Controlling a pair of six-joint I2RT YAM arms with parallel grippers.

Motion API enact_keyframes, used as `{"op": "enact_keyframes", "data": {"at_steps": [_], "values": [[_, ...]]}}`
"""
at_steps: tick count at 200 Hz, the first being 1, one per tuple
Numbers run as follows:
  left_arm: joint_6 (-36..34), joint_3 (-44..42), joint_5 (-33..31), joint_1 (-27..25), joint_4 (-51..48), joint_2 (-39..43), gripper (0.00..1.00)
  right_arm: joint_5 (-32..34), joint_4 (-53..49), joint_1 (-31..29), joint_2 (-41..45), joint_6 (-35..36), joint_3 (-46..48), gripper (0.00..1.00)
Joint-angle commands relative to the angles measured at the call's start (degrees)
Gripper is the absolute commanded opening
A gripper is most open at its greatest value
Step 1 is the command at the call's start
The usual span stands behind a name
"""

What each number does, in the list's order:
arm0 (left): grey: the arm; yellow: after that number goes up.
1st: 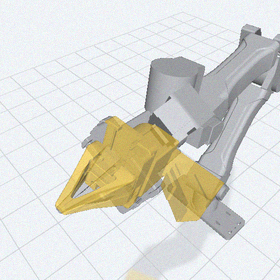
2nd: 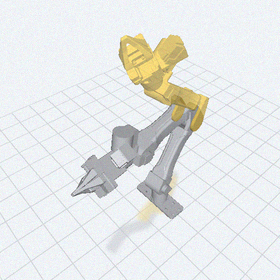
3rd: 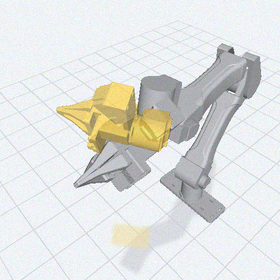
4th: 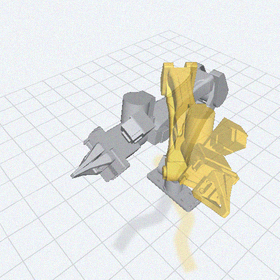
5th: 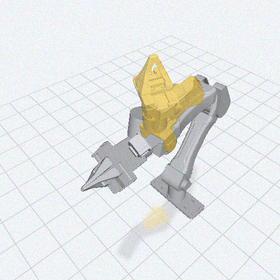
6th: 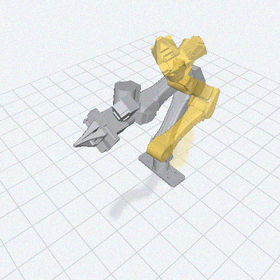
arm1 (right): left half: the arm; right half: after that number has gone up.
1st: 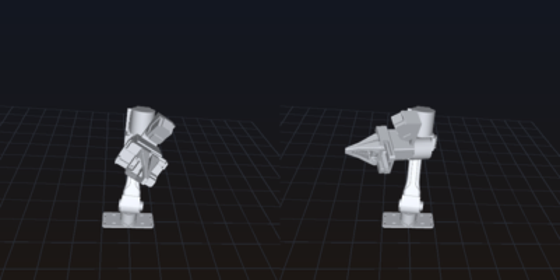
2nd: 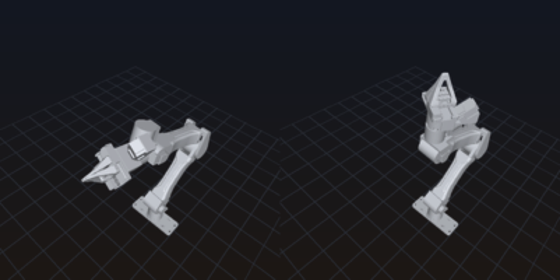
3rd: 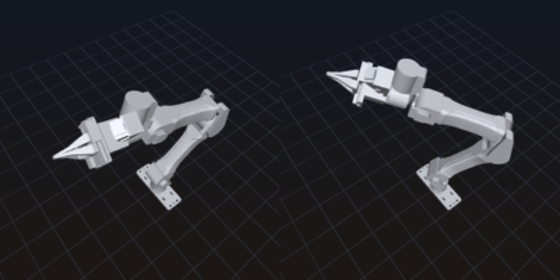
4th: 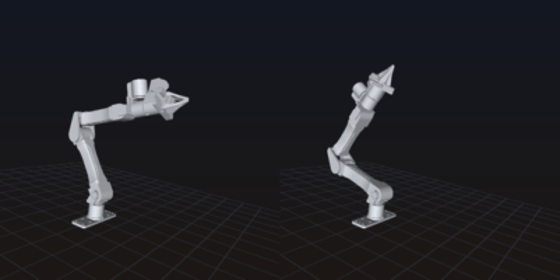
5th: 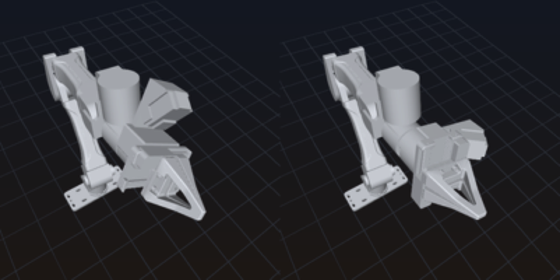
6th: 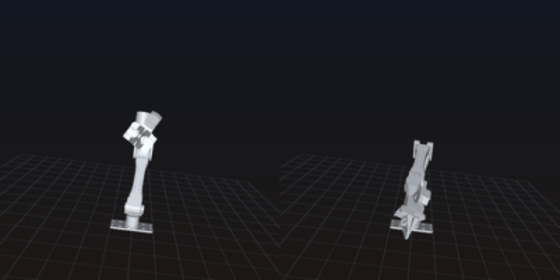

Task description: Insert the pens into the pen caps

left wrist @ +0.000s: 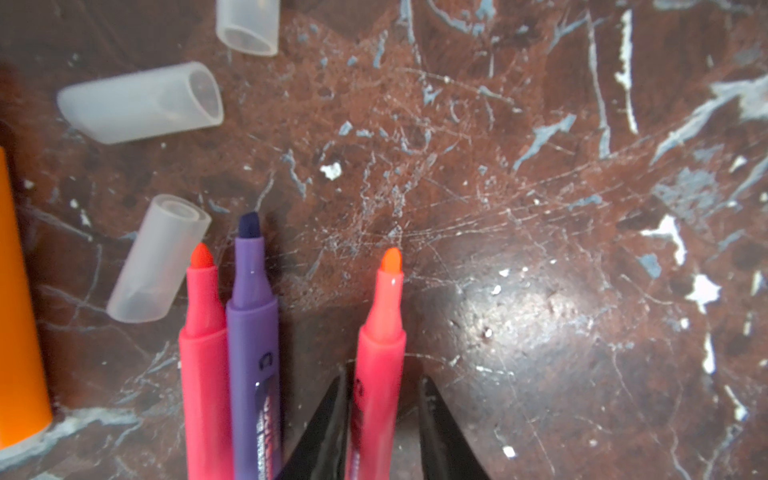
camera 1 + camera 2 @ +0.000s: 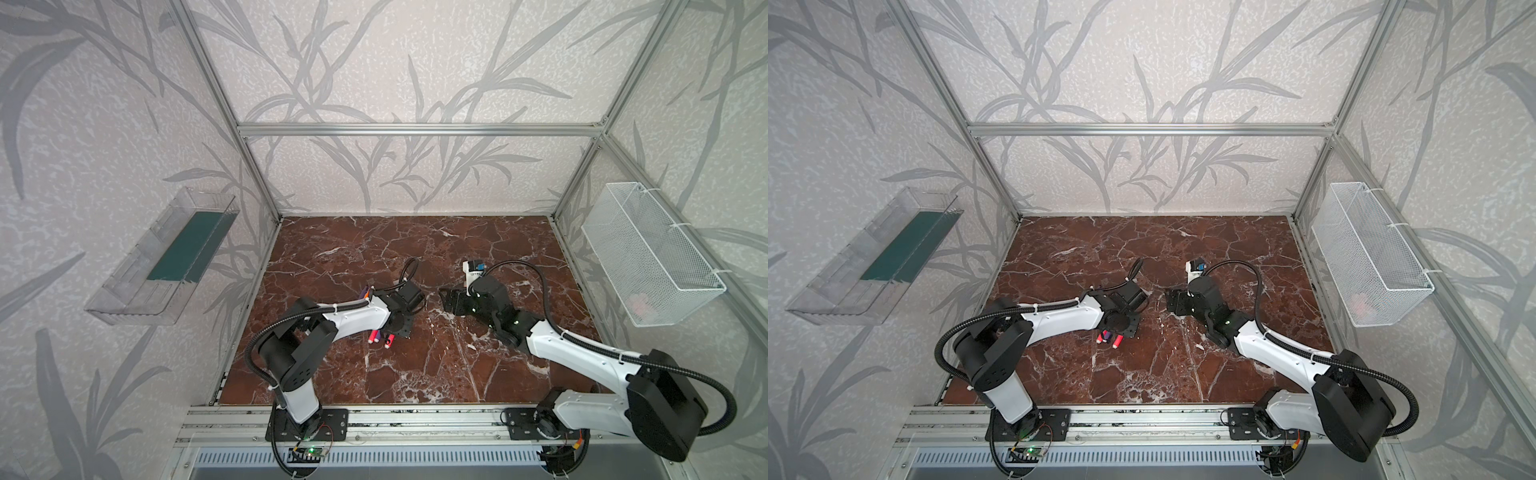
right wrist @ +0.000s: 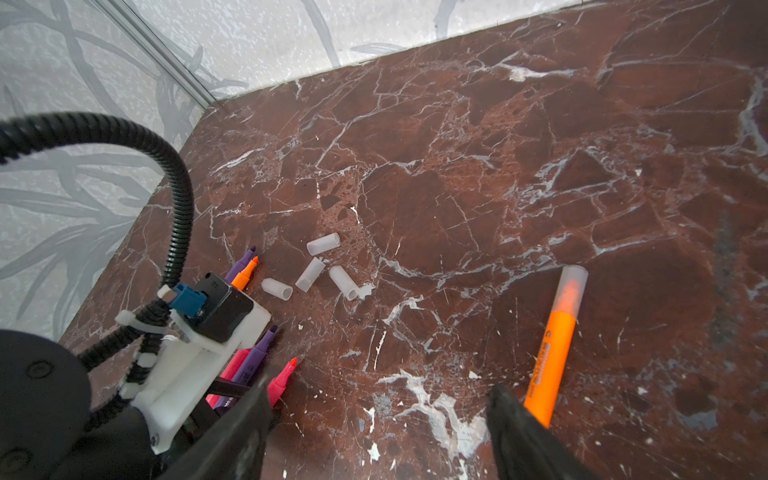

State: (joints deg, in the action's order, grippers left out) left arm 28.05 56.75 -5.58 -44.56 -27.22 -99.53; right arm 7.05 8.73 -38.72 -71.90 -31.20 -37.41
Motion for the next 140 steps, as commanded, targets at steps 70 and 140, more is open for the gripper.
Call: {"op": "enact_keyframes", "data": {"at_steps": [70, 140], "values": [[-0.2, -0.1, -1.2, 0.3, -1.9, -1.2, 0.08, 1.0, 0.6, -0.1, 1.2, 0.6, 0.7, 0.80], [2.3, -6.3, 1.6, 5.7, 1.7, 14.4, 0.00, -5.0, -3.7, -2.3, -10.0, 5.4, -8.4, 0.73]]}}
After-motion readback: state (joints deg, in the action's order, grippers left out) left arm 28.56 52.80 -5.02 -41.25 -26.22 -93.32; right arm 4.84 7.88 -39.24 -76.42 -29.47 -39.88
